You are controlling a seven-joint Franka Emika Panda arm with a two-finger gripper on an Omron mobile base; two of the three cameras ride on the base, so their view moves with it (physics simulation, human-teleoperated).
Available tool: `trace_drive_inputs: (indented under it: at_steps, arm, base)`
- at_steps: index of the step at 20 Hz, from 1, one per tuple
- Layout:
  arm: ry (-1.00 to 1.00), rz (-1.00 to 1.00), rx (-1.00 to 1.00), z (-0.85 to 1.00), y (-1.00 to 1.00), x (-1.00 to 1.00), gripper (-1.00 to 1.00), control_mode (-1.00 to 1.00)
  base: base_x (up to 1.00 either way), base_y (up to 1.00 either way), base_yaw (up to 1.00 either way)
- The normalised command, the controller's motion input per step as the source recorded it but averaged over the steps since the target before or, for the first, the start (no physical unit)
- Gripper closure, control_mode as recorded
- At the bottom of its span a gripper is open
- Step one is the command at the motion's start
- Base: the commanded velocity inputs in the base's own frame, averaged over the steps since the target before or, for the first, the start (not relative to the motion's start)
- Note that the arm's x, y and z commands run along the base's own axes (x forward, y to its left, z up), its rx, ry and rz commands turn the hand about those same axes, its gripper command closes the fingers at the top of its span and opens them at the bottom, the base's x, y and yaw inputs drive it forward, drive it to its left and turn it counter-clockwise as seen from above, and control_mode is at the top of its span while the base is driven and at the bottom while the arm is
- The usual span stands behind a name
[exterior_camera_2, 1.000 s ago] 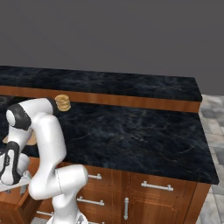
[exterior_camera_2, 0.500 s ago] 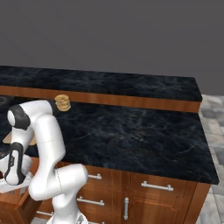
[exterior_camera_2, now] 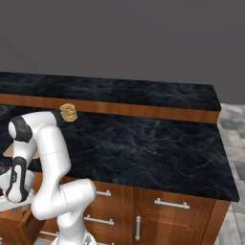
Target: Open the drawer on the left and place the cutting tools on the cutting board.
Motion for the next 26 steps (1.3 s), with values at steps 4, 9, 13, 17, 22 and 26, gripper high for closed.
trace_drive_inputs:
  at_steps: [4,9,13,17,22,26]
  arm:
    - [0.00,0.02,-0.04,-0.44,0.00,-0.18,-1.00,-1.00]
    - [0.00,0.02,-0.06,-0.35,0.00,-0.19,1.00,-1.00]
    - [0.00,0.00,-0.02,0.00,0.00,-0.01,1.00,-1.00]
    - [0.00,0.00,-0.04,-0.02,0.01,-0.19,1.00,-1.00]
    - [-0.07,0.00,0.00,0.25,0.01,-0.03,1.00,-1.00]
    - [-0.10,0.00,0.00,0.68,0.03,0.00,1.00,-1.00]
  base:
    - [0.00,0.00,0.00]
    - [0.00,0.00,0.00]
    - [0.00,0.00,0.00]
    - [0.00,0.00,0.00]
    - [0.00,0.00,0.00]
    - [0.00,0.00,0.00]
